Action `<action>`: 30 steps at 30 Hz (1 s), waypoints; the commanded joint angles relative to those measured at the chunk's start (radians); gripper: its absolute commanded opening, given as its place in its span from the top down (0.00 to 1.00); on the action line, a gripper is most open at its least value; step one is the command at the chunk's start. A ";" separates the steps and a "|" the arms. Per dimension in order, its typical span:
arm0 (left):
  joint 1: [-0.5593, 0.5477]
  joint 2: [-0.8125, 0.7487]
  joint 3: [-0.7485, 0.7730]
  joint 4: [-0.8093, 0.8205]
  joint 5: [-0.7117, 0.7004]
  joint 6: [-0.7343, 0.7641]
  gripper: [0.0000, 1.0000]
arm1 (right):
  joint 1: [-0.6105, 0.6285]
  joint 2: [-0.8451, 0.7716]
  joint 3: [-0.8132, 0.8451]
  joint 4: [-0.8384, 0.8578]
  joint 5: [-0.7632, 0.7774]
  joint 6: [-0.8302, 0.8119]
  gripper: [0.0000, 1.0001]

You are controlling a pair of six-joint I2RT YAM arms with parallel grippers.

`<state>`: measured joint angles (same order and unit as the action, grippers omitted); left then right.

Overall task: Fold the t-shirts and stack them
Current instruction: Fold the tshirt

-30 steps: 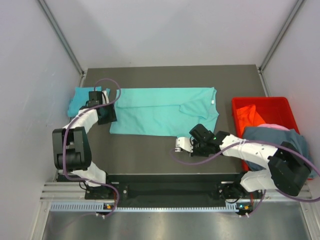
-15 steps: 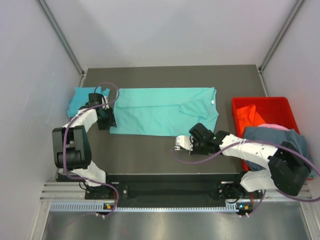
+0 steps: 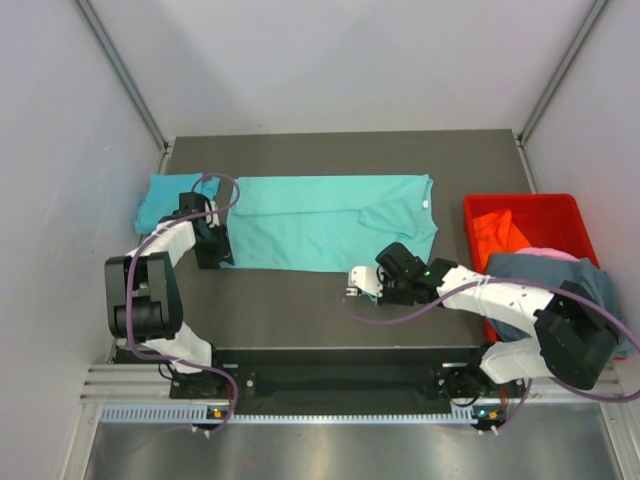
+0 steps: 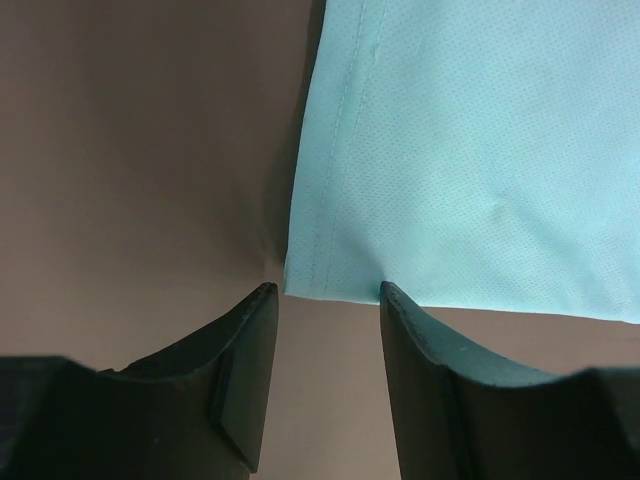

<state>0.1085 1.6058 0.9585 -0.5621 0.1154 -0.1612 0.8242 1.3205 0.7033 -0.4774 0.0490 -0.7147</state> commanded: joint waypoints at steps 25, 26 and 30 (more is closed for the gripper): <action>0.007 -0.165 0.028 -0.025 0.089 0.043 1.00 | -0.083 -0.099 0.077 0.053 0.091 0.024 1.00; 0.005 -0.176 0.037 -0.028 0.093 0.045 1.00 | -0.097 -0.127 0.094 0.051 0.094 0.027 1.00; 0.003 -0.202 0.062 -0.032 0.115 0.061 1.00 | -0.186 -0.176 0.134 0.046 0.094 0.038 1.00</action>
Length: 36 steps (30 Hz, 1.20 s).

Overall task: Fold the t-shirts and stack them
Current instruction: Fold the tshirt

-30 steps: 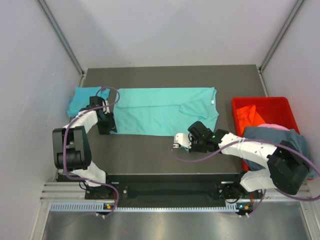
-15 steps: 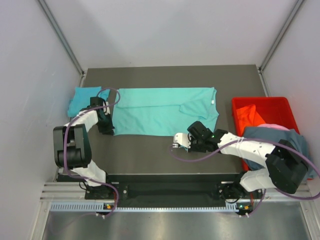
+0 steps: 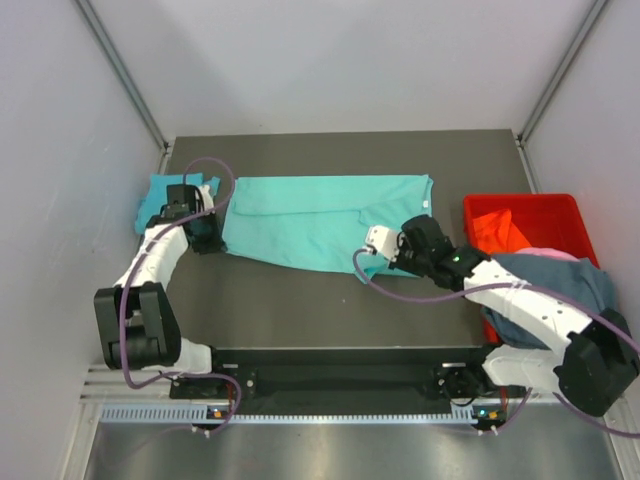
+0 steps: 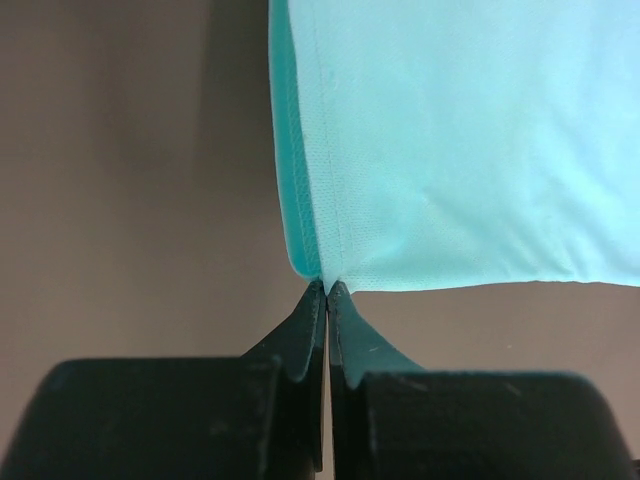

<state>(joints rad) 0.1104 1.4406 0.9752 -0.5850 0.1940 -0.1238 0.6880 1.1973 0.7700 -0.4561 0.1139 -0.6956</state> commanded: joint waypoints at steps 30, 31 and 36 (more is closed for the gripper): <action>-0.011 0.374 0.428 0.031 0.030 0.023 1.00 | -0.295 0.278 0.399 0.238 0.001 0.073 1.00; -0.011 0.382 0.444 0.039 0.027 0.020 1.00 | -0.297 0.304 0.406 0.246 0.001 0.076 1.00; -0.011 0.449 0.517 0.017 0.019 0.006 1.00 | -0.314 0.387 0.469 0.272 -0.002 0.085 1.00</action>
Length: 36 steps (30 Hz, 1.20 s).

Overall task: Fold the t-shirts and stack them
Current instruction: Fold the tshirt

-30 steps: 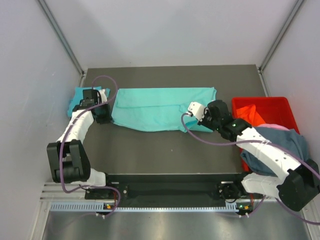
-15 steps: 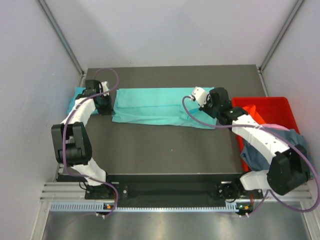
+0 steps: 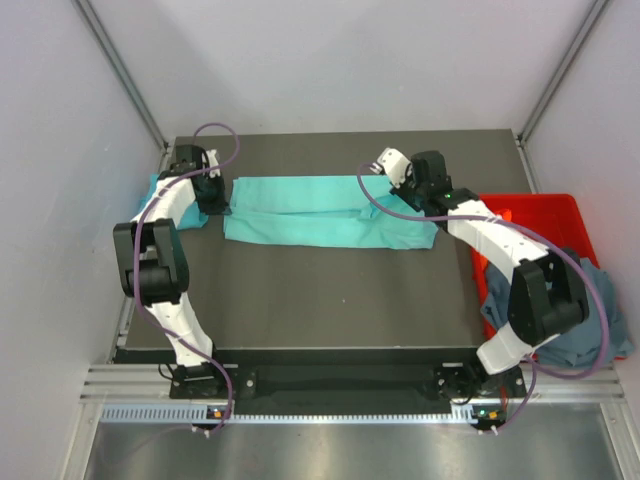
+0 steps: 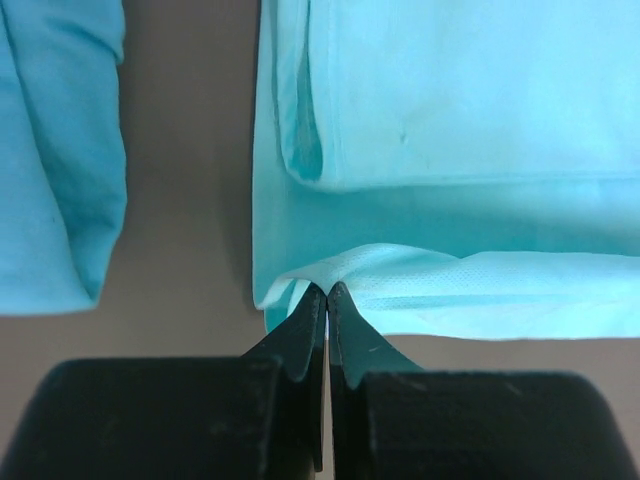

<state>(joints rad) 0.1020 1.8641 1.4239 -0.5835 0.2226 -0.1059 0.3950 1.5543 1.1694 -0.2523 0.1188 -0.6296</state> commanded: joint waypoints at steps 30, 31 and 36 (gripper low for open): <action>-0.002 0.311 0.371 0.014 -0.023 -0.071 1.00 | -0.096 0.406 0.323 0.162 0.002 0.057 1.00; -0.001 0.313 0.377 0.013 -0.022 -0.071 1.00 | -0.096 0.411 0.325 0.165 0.008 0.057 1.00; -0.002 0.311 0.377 0.019 -0.017 -0.063 1.00 | -0.102 0.421 0.322 0.186 0.034 0.070 1.00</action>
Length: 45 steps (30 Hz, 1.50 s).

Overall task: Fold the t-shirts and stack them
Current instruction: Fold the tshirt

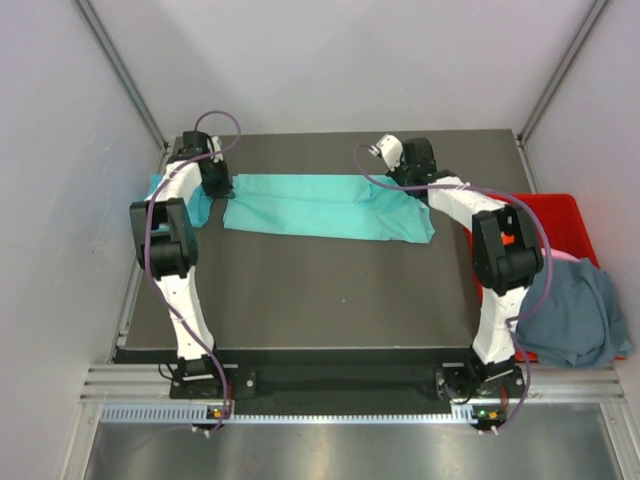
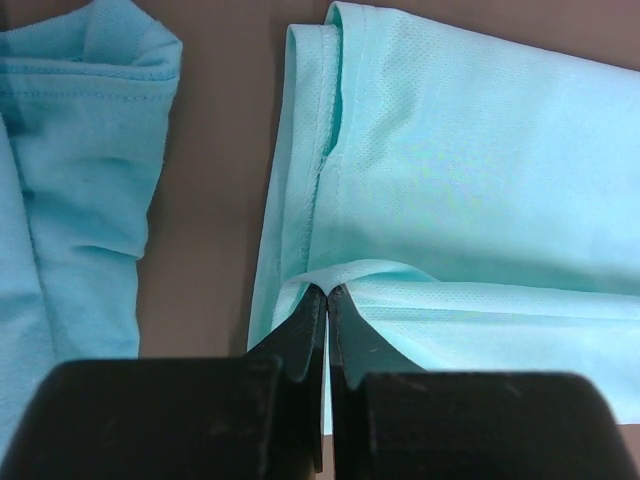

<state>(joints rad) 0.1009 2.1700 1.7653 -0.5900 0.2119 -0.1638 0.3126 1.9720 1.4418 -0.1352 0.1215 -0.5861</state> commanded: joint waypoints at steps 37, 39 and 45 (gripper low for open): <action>0.000 -0.268 -0.406 0.137 -0.088 -0.003 0.26 | -0.105 -0.125 -0.101 -0.214 -0.192 0.470 0.37; 0.000 -0.251 -0.400 0.144 -0.091 -0.003 0.27 | -0.110 -0.117 -0.101 -0.227 -0.203 0.473 0.37; 0.000 -0.205 -0.365 0.150 -0.092 -0.006 0.34 | -0.115 -0.101 -0.107 -0.231 -0.221 0.473 0.38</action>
<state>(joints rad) 0.1009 1.9530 1.3487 -0.4652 0.1322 -0.1768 0.2089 1.8606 1.3033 -0.3676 -0.0700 -0.1299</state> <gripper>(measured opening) 0.677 0.620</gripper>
